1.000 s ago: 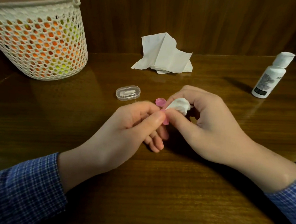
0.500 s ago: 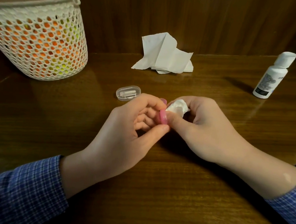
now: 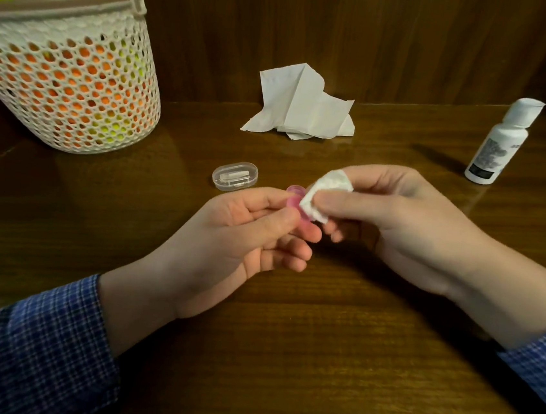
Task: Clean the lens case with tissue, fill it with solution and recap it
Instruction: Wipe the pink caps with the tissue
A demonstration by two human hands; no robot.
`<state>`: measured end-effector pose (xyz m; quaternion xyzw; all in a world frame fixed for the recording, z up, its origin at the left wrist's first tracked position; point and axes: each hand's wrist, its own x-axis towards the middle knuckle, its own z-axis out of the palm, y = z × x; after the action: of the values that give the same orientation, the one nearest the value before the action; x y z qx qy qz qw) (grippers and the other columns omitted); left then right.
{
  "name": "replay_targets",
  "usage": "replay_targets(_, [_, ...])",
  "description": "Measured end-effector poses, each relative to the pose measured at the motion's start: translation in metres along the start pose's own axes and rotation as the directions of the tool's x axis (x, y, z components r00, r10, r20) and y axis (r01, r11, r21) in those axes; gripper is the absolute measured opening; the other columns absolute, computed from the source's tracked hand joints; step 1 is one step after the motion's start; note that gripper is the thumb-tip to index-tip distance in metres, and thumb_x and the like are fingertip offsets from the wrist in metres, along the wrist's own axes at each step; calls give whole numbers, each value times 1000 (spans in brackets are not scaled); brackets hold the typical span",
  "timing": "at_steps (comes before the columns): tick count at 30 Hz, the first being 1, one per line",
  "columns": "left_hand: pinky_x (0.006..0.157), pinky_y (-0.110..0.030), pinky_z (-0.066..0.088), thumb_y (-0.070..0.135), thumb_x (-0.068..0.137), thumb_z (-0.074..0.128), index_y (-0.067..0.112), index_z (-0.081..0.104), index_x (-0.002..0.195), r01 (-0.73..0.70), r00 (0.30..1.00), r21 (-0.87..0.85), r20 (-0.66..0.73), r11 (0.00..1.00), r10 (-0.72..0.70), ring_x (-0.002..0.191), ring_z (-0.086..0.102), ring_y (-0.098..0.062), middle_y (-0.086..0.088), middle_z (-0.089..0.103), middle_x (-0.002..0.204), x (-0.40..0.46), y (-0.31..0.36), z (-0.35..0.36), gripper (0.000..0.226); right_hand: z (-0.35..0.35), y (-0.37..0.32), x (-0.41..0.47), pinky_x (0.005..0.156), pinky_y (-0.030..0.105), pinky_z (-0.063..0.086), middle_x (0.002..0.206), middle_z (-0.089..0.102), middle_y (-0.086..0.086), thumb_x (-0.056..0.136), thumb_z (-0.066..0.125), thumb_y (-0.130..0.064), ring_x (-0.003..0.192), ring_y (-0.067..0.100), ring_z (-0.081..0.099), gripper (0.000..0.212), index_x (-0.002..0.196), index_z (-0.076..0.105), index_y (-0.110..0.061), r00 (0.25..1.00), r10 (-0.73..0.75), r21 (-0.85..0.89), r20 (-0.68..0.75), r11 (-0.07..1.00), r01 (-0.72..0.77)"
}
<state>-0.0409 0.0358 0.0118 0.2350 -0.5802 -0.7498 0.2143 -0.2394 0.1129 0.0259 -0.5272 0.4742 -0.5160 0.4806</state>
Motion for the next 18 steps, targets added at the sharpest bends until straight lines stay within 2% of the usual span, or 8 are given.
replay_targets(7, [63, -20, 56, 23, 86, 60, 2, 68, 113, 38, 999, 5, 20, 999, -39, 72, 69, -11, -8, 74, 88, 0, -3, -2, 35, 9, 7, -2, 55, 21, 49, 78, 71, 18, 81, 82, -16, 62, 15, 60, 11, 86, 76, -7, 989, -57, -194, -133, 980, 31])
replay_targets(11, [63, -20, 56, 22, 86, 60, 5, 71, 103, 29, 999, 35, 20, 999, -29, 72, 69, -11, -8, 74, 87, 2, -4, -3, 27, 16, 9, -2, 58, 22, 54, 77, 74, 2, 81, 84, -22, 65, 14, 65, 10, 80, 74, -20, 937, -279, -545, -210, 829, 125])
replay_targets(12, [64, -20, 56, 23, 86, 61, 7, 73, 101, 22, 999, 37, 29, 999, -23, 73, 69, -11, -8, 74, 87, 2, -4, -4, 24, 14, 9, -2, 56, 22, 53, 74, 73, 1, 79, 85, -22, 63, 14, 64, 12, 78, 73, -19, 949, -242, -512, -205, 852, 107])
replay_targets(14, [65, -20, 56, 26, 85, 65, 13, 77, 99, 14, 998, 37, 60, 999, -17, 74, 69, -11, -8, 74, 88, 0, -5, -3, 23, 10, 5, 0, 52, 24, 46, 69, 68, 7, 72, 85, -18, 57, 14, 57, 18, 76, 71, -7, 994, 22, -167, -108, 985, -40])
replay_targets(15, [65, -20, 56, 26, 84, 66, 13, 78, 100, 15, 997, 40, 69, 999, -18, 74, 69, -11, -8, 74, 87, 0, -5, -2, 24, 9, 4, 0, 52, 23, 43, 68, 64, 10, 71, 84, -16, 56, 14, 54, 22, 79, 70, -2, 990, 128, -50, -51, 990, -131])
replay_targets(16, [65, -21, 56, 25, 84, 66, 12, 77, 102, 15, 998, 49, 67, 999, -19, 74, 69, -12, -7, 74, 87, 0, -5, -2, 25, 8, 4, 0, 52, 21, 42, 68, 64, 11, 73, 84, -14, 57, 13, 54, 22, 81, 70, 0, 989, 142, -64, -49, 987, -145])
replay_targets(17, [65, -21, 57, 23, 85, 64, 9, 75, 104, 12, 998, 65, 55, 998, -16, 74, 70, -12, -7, 74, 86, 0, -5, -2, 26, 8, 6, 0, 53, 18, 44, 70, 67, 9, 77, 85, -14, 58, 11, 57, 19, 78, 70, -2, 993, 71, -205, -97, 975, -90])
replay_targets(18, [65, -21, 57, 21, 85, 62, 6, 72, 105, 6, 999, 88, 40, 996, -10, 74, 70, -12, -6, 74, 86, 0, -5, -3, 27, 11, 9, -1, 55, 15, 45, 72, 71, 3, 80, 85, -16, 60, 7, 60, 17, 75, 71, -8, 985, -69, -417, -156, 909, -2])
